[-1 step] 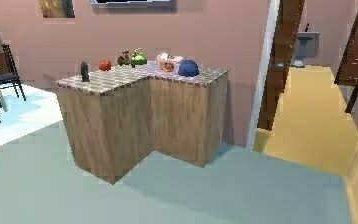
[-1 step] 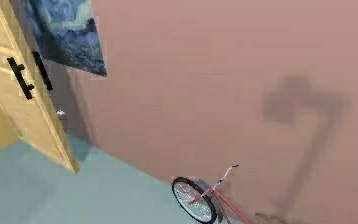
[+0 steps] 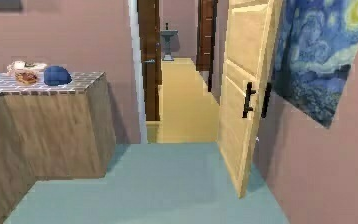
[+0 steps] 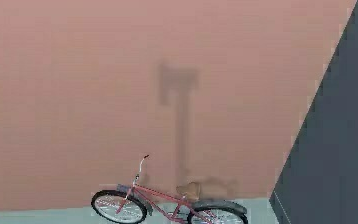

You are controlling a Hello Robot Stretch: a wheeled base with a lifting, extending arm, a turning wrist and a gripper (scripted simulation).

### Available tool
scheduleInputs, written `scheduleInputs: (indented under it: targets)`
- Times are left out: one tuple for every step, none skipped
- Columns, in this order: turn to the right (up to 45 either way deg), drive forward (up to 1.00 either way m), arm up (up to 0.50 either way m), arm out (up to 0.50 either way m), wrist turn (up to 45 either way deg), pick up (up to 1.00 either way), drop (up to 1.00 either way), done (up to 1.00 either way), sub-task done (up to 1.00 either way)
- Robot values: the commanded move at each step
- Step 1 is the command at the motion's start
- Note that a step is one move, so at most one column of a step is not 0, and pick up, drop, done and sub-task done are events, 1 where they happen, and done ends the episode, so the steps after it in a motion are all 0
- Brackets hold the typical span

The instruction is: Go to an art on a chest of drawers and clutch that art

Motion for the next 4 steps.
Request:
scheduleInputs:
  targets:
    - [0.0,1.00,0.00,0.00,0.0,0.00,0.00,0.00,0.00]
    - [3.0,0.00,0.00,0.00,0.0,0.00,0.00,0.00,0.00]
    - [0.0,1.00,0.00,0.00,0.0,0.00,0.00,0.00,0.00]
    - [0.0,1.00,0.00,0.00,0.0,0.00,0.00,0.00,0.00]
